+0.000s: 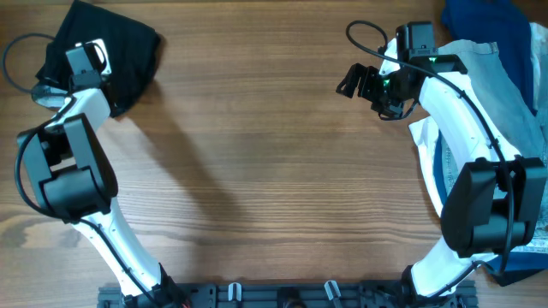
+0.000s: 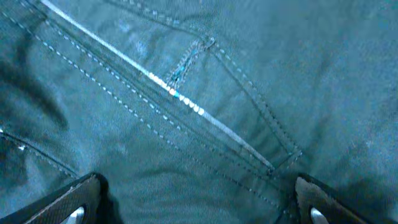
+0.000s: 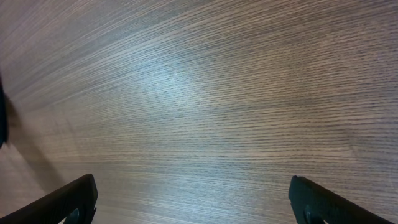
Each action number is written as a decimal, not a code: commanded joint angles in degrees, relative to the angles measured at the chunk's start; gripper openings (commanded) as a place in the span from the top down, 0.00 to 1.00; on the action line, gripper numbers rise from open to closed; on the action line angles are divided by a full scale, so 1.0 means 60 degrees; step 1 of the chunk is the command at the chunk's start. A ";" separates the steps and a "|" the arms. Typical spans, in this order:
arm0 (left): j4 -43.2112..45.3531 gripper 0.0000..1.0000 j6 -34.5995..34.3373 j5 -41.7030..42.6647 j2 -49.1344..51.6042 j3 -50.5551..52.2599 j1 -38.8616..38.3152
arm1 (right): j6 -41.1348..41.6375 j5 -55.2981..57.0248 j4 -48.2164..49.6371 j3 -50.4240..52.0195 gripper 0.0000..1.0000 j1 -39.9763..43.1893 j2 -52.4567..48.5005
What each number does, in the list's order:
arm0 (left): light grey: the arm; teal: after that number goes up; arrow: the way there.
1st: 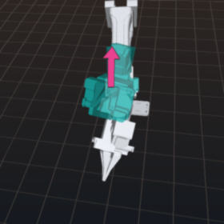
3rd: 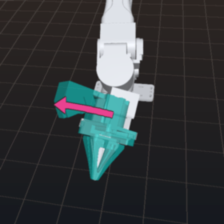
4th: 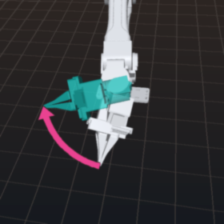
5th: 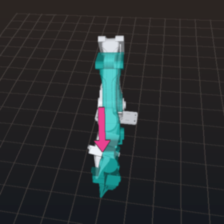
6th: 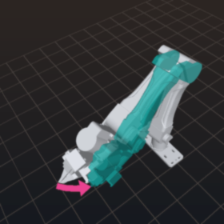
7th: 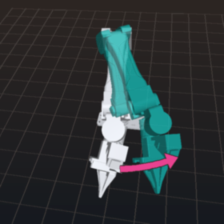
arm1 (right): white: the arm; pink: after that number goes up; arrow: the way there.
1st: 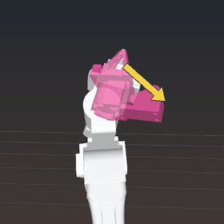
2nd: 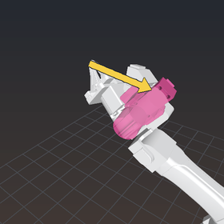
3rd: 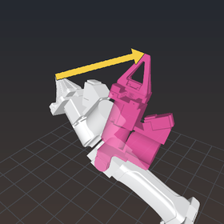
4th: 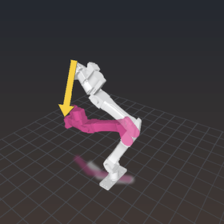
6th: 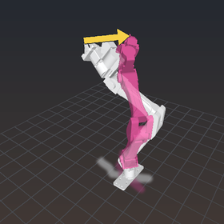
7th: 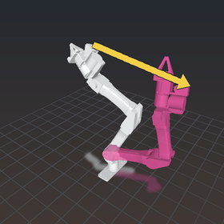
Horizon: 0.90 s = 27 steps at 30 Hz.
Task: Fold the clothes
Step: 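Release the shorts and hold the left gripper near the folded bundle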
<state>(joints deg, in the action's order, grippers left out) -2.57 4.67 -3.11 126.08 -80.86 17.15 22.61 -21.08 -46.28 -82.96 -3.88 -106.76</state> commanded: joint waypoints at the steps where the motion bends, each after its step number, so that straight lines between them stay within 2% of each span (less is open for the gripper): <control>1: 0.0047 0.00 -0.0889 0.0113 0.0903 0.0062 -0.0033 | -0.0124 0.0098 -0.0018 -0.0171 0.00 -0.0036 0.0080; 8: 0.0732 0.00 -0.3654 0.0113 0.1322 0.0062 -0.0087 | -0.0091 0.0135 -0.0004 -0.0171 0.00 -0.0036 0.0080; 11: 0.1024 0.00 -0.4346 0.0113 0.1366 0.0062 -0.0197 | -0.0087 0.0131 0.0022 -0.0171 0.01 -0.0036 0.0080; 19: 0.1942 0.00 -0.4685 0.0000 0.1366 0.0062 -0.0627 | -0.0011 0.0127 0.0022 -0.0171 0.00 -0.0036 0.0080; 27: 0.2535 0.00 -0.5231 -0.0885 0.1366 0.0062 -0.0688 | -0.0011 0.0127 0.0022 -0.0171 0.00 -0.0036 0.0077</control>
<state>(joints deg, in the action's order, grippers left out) 13.23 -22.57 -9.30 130.74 -82.17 14.06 22.63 -20.91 -46.26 -82.96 -3.88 -106.76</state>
